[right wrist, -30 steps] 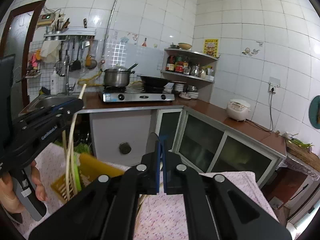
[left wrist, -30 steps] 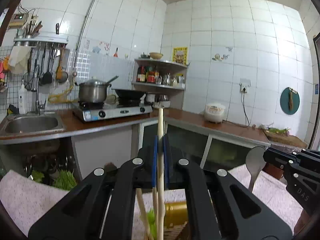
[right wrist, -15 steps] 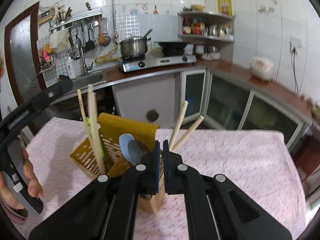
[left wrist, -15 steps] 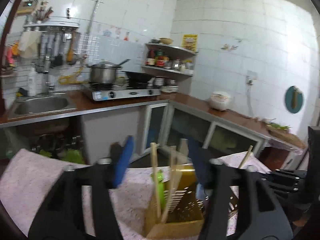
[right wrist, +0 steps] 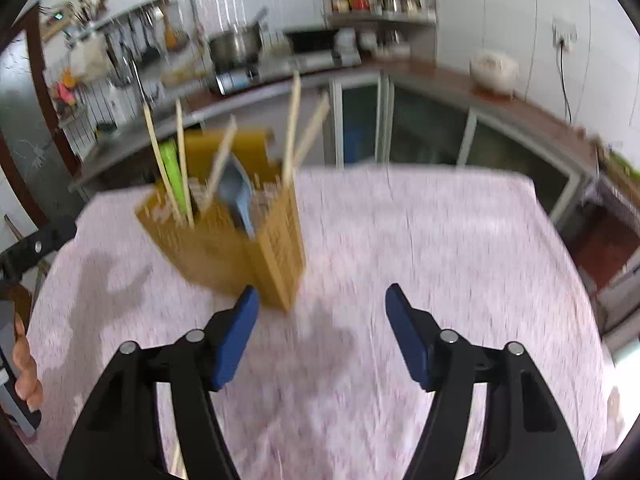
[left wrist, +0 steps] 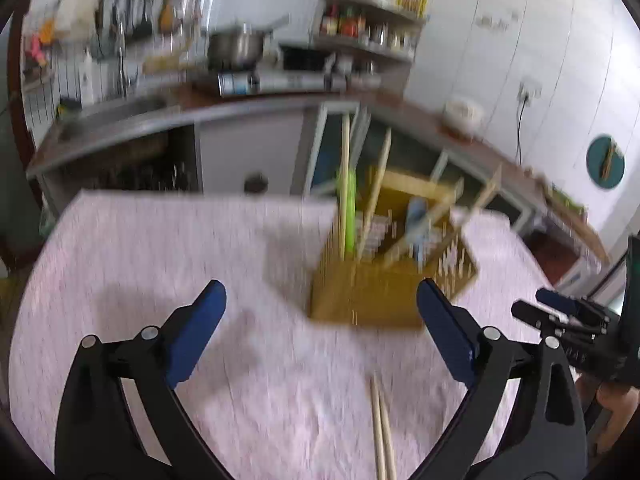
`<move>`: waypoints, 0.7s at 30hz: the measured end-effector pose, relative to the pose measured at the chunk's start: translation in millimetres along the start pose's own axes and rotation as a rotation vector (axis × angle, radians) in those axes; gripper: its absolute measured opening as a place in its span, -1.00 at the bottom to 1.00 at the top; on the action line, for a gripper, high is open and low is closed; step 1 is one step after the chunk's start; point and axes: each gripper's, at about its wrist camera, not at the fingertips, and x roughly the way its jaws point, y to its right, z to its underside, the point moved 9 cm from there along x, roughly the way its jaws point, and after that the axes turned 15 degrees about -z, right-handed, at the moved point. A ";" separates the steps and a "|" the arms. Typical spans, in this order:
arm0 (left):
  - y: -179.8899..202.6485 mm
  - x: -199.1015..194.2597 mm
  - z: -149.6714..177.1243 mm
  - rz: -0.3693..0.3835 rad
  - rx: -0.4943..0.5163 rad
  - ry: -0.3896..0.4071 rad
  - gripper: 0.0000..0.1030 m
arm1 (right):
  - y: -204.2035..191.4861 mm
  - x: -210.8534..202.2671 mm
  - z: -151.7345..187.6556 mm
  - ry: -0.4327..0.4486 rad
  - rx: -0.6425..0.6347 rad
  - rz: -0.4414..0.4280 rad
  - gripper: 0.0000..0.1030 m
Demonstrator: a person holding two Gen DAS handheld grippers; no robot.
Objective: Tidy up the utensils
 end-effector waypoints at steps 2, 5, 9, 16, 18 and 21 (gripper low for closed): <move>2.8 8.3 22.8 -0.010 0.026 -0.074 0.88 | 6.8 4.9 18.9 -0.053 0.019 0.017 0.41; 7.0 24.3 62.1 -0.047 0.065 -0.206 0.89 | 14.9 16.5 50.7 -0.137 0.036 0.032 0.46; 16.4 34.9 101.6 -0.029 0.056 -0.292 0.87 | 29.4 26.5 82.7 -0.197 0.066 0.048 0.47; 28.6 49.2 140.4 0.000 0.051 -0.371 0.82 | 45.1 31.7 108.4 -0.225 0.111 0.040 0.50; 32.0 52.4 147.8 0.000 0.065 -0.393 0.80 | 47.4 31.3 111.1 -0.221 0.115 0.034 0.51; 42.3 53.7 151.3 -0.005 0.097 -0.388 0.46 | 49.7 30.7 112.1 -0.220 0.119 0.031 0.51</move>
